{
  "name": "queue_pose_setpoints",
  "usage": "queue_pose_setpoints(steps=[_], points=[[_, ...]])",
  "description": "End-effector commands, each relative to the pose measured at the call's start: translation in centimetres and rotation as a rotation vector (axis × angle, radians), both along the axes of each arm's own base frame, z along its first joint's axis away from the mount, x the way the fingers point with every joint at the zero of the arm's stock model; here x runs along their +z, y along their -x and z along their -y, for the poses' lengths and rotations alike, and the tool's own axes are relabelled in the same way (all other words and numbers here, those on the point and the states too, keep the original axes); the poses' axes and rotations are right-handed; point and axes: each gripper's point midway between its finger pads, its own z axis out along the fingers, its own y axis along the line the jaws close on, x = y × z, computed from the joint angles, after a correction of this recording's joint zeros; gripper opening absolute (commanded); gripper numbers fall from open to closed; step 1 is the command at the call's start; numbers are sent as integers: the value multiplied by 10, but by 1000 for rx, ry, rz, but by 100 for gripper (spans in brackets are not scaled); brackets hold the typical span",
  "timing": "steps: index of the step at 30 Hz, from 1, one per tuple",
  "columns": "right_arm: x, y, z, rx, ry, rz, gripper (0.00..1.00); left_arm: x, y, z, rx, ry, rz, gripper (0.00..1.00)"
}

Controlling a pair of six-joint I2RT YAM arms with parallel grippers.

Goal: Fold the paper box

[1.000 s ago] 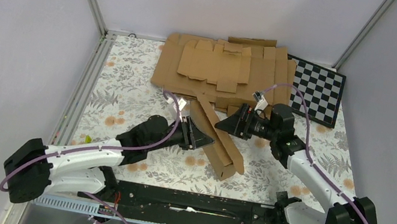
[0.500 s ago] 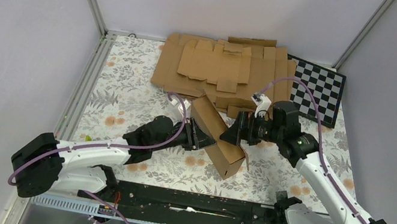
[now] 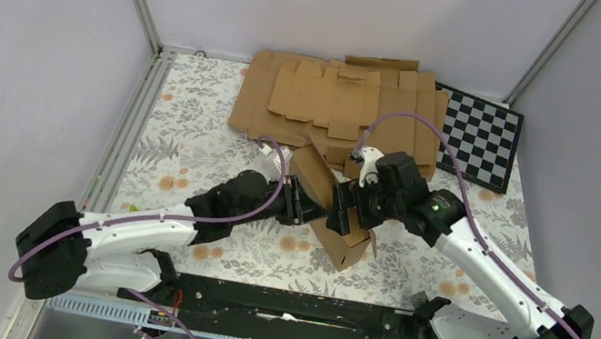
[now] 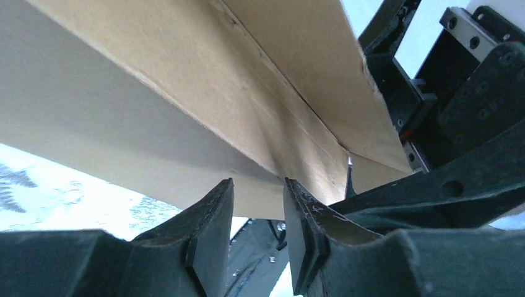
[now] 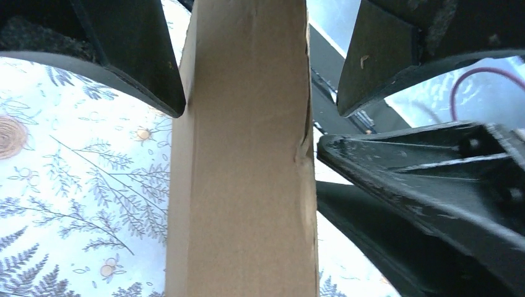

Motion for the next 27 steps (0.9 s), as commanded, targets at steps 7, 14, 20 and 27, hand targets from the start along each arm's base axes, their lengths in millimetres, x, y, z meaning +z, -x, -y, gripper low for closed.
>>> queue_pose_setpoints(steps=[7, 14, 20, 27], points=[[0, -20, 8, -27, 234, 106, 93, 55, -41, -77, 160, -393, 190, 44], [6, -21, 8, -21, 230, 127, 86, 89, -89, -124, 361, -519, 417, 48], [7, -16, 11, 9, 224, 141, 84, 99, -114, -114, 347, -554, 655, 54], [2, -12, 11, 41, 226, 131, 82, 94, -135, -88, 124, -516, 842, 74]])
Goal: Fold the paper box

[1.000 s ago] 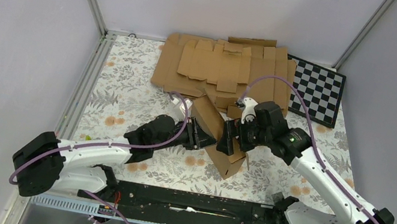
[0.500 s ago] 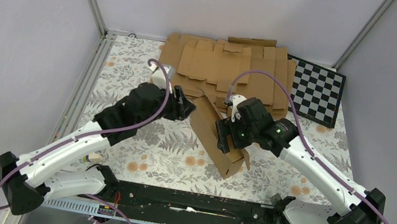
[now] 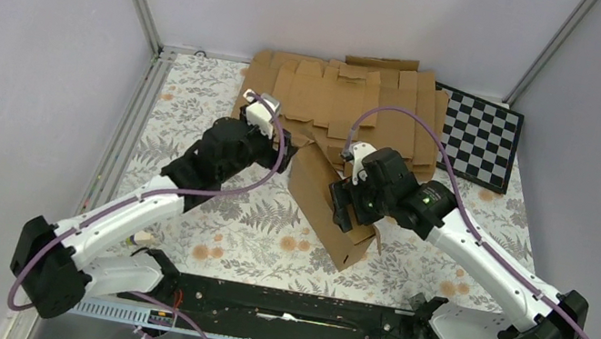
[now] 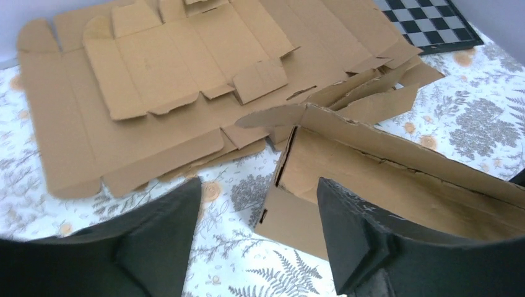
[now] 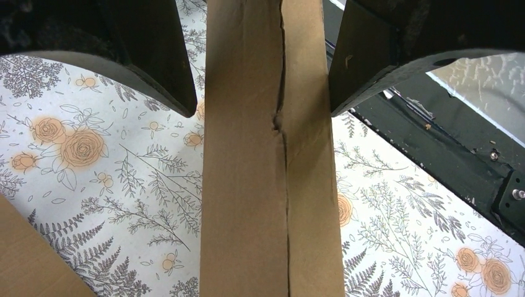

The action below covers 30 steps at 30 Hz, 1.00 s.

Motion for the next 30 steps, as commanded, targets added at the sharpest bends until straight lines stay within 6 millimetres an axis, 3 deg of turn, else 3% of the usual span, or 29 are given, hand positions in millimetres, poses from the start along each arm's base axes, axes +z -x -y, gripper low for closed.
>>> queue_pose_setpoints(steps=[1, 11, 17, 23, 25, 28, 30], points=[[4, 4, 2, 41, 10, 19, 82, 30, -15, 25, -230, 38, 174, 77], [8, 1, -5, 56, -6, 17, 82, 17, -23, 57, -638, 34, 132, 76], [6, 1, -7, 49, -11, 12, 81, 11, -26, 57, -675, 78, 66, 53], [3, 0, -8, 53, -8, 8, 81, 14, -26, 59, -678, 95, 73, 43], [4, 0, -9, 54, -10, 9, 80, 13, -34, 54, -624, 78, 70, 54], [3, 1, -8, 61, -8, 7, 79, 13, -41, 47, -575, 55, 109, 82], [0, 0, -9, 66, -6, 7, 78, 22, -39, 52, -621, 61, 142, 90]])
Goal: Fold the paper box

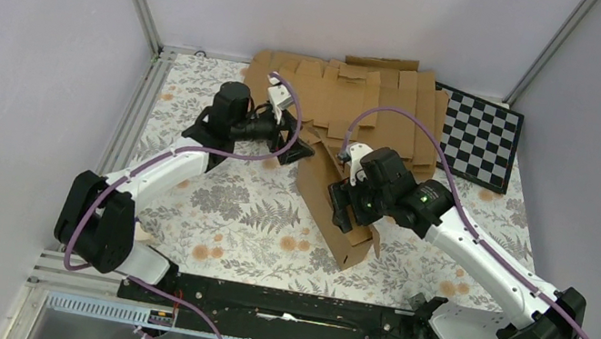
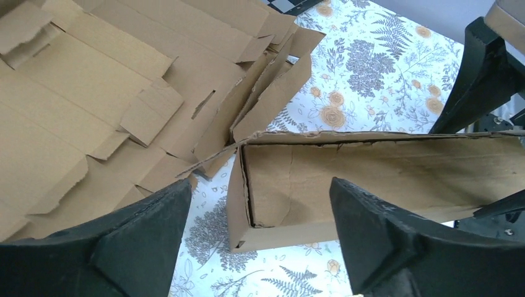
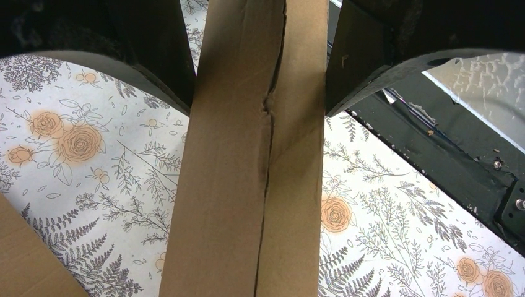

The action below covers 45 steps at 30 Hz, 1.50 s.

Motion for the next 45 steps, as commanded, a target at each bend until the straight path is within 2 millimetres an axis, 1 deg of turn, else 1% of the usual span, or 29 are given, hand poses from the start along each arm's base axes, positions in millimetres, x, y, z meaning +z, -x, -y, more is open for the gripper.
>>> queue_pose_setpoints(steps=[1, 2, 3, 4, 6, 9, 10, 12, 14, 20, 22, 23, 24, 25, 27, 29, 32, 34, 36, 39, 41, 43, 45], points=[[2, -2, -7, 31, -11, 11, 78, 45, -11, 6, -45, 51, 164, 95], [2, -1, -8, 33, -12, 6, 78, 46, -13, 8, -64, 40, 165, 97], [1, -1, -9, 36, -13, 2, 78, 51, -17, 11, -87, 30, 178, 97], [1, -1, -9, 36, -15, -1, 78, 43, -19, 12, -109, 4, 151, 96], [1, -1, -10, 36, -17, 1, 79, 36, -19, 15, -163, -28, 138, 94], [3, -2, -10, 35, -23, 10, 80, 23, -11, 17, -253, -64, 104, 86], [3, -2, -11, 35, -26, 9, 80, 20, -11, 18, -258, -68, 92, 83], [3, -2, -11, 36, -26, 9, 80, 15, -12, 18, -250, -76, 83, 82], [2, -3, -9, 27, -17, 13, 80, 10, -16, 16, -225, -91, 80, 82], [3, -7, -5, 2, -6, 33, 80, 4, -21, 13, -192, -97, 115, 87], [2, -7, -4, -2, -3, 34, 80, 6, -21, 12, -200, -82, 119, 90], [2, -7, -3, -2, -2, 35, 81, 6, -18, 12, -213, -66, 115, 94], [3, -7, -3, -2, -4, 37, 81, 9, -15, 11, -223, -43, 116, 97], [3, -6, -3, -2, -7, 37, 82, 15, -14, 10, -231, -19, 131, 98], [5, -5, -4, 3, -14, 38, 85, 23, -14, 9, -225, 6, 152, 98], [7, -5, -4, 5, -21, 40, 90, 26, -14, 8, -222, 6, 156, 98], [8, -5, -3, 1, -20, 45, 95, 33, -7, 6, -250, 32, 175, 99], [8, -4, -3, 2, -23, 45, 95, 40, -1, 5, -267, 68, 191, 99], [9, -4, -4, 4, -28, 43, 95, 43, 1, 3, -267, 78, 212, 99], [9, -2, -5, 11, -34, 39, 92, 37, -9, 1, -226, 46, 201, 99], [9, -2, -5, 12, -37, 35, 91, 31, -17, 2, -214, 25, 177, 96], [10, -1, -6, 17, -41, 34, 90, 27, -26, 2, -189, 10, 168, 95], [11, -1, -7, 21, -43, 34, 90, 26, -32, 3, -191, -2, 166, 94]])
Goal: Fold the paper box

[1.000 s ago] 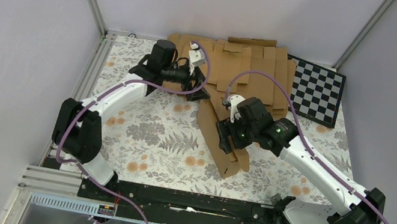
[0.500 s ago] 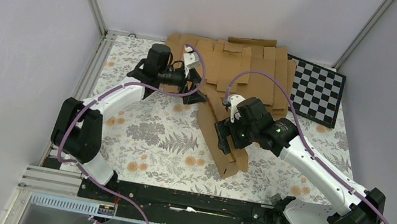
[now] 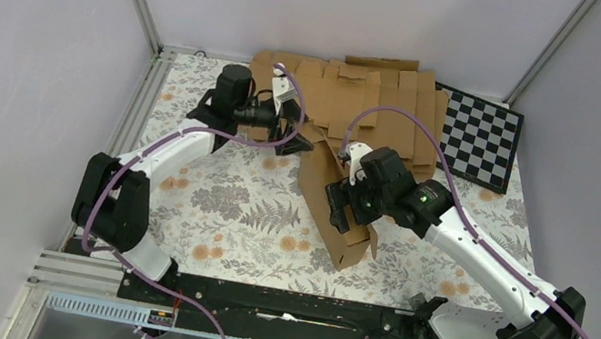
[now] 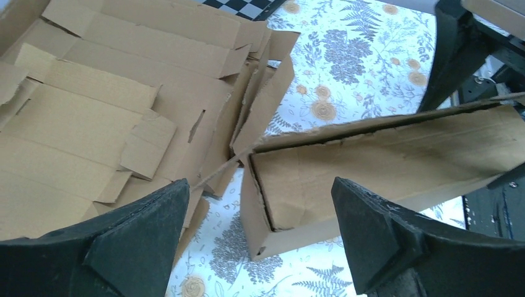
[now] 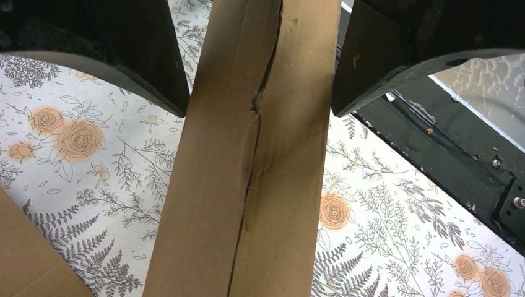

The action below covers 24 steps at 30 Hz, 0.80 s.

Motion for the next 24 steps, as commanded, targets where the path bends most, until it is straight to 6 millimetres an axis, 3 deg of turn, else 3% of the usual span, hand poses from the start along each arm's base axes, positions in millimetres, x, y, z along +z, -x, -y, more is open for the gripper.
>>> queue_pose_setpoints(steps=[1, 8, 15, 21, 24], points=[[9, 1, -5, 19, -36, 24, 90, 18, -22, 2, 9, -7, 83, 95], [10, 2, -8, 30, -42, 13, 89, 18, -30, 9, -60, -14, 157, 98], [10, 1, -8, 25, -40, 13, 89, 9, -30, 13, -95, -10, 116, 89], [9, 1, -10, 29, -40, 8, 89, 8, -30, 18, -90, -4, 89, 75], [9, 0, -11, 33, -40, 6, 89, 11, -30, 27, -62, 0, 83, 60]])
